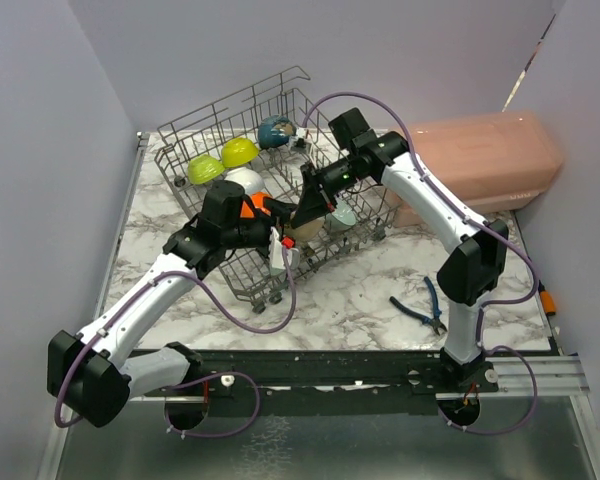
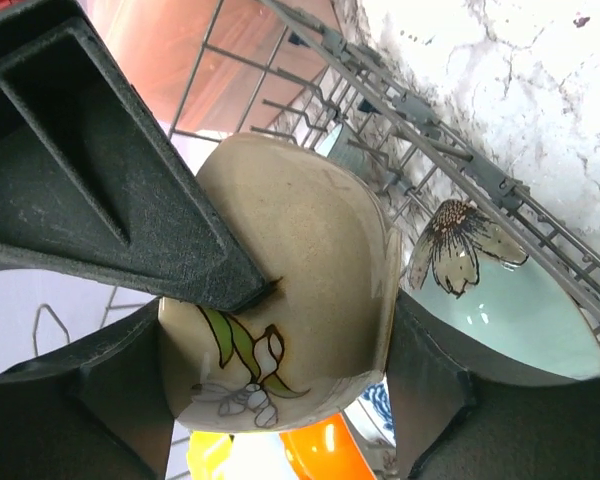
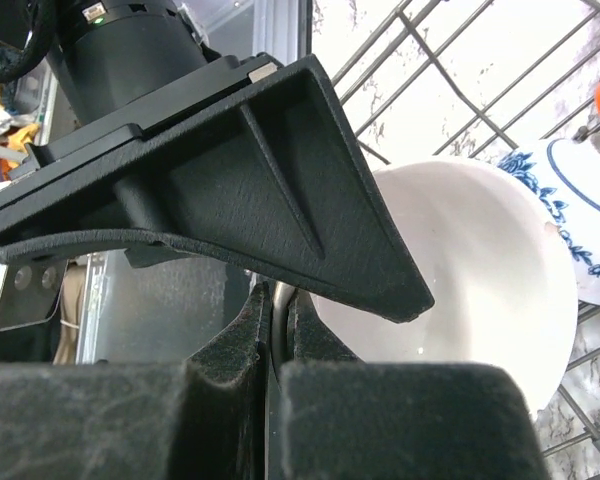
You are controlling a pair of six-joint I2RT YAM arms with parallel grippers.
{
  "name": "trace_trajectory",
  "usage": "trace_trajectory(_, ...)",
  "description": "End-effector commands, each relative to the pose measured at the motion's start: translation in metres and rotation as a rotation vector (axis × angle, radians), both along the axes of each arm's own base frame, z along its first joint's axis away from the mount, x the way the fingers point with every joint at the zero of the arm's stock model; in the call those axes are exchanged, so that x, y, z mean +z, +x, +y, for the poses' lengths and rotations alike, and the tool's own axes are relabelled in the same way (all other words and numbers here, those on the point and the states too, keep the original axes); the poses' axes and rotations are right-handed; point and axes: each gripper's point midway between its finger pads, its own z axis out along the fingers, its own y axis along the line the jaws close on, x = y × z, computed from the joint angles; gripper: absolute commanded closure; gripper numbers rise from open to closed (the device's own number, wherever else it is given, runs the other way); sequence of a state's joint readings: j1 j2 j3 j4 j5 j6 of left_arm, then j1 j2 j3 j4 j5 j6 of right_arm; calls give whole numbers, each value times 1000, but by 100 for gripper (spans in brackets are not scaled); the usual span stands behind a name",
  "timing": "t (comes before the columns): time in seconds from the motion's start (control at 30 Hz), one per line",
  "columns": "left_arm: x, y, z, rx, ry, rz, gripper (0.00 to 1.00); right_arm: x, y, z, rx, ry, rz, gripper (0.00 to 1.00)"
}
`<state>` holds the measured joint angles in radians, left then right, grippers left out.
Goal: Load the bowls into the dish rack
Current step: Place the bowl in the dish rack.
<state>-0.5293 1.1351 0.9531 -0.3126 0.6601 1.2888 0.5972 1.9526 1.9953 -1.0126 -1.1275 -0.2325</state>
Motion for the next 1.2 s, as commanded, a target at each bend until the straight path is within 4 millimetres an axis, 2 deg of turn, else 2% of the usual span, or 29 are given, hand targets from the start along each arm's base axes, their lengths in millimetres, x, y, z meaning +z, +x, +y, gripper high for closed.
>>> trace_trajectory(0.0,-9,11,9,54,95,-38,87,27,-6,10,40,81,-45,100)
trace_trajectory(0.03,-9,13,11,66,100,-42,96,27,-5,9,36,79,-53,100)
trace_trajectory(0.07,-8,14,12,75,102,-46,100,27,-4,10,29,78,-66,100)
trace_trajectory(0.1,-7,15,13,85,102,-44,100,27,-1,10,16,76,-80,99)
trace_trajectory(0.17,-5,17,13,101,92,-30,100,27,6,11,-22,75,-121,91)
trace_trajectory(0.23,-2,17,12,111,77,-14,100,28,16,11,-81,78,-180,69)
trace_trajectory(0.33,6,19,10,153,29,52,100,26,29,7,-182,68,-251,44)
trace_trajectory(0.43,17,19,8,201,-33,137,100,26,42,-1,-271,69,-326,26)
trace_trajectory(0.53,26,19,6,229,-75,182,100,27,53,-12,-344,84,-379,14)
trace_trajectory(0.67,37,22,8,278,-146,248,100,28,56,-22,-381,124,-410,9)
trace_trajectory(0.87,48,27,17,322,-289,368,100,42,56,-29,-420,193,-478,0)
trace_trajectory(1.0,50,32,29,383,-391,443,100,54,60,-39,-495,215,-556,0)
trace_trajectory(1.17,56,38,50,441,-539,552,100,55,65,-50,-567,202,-613,0)
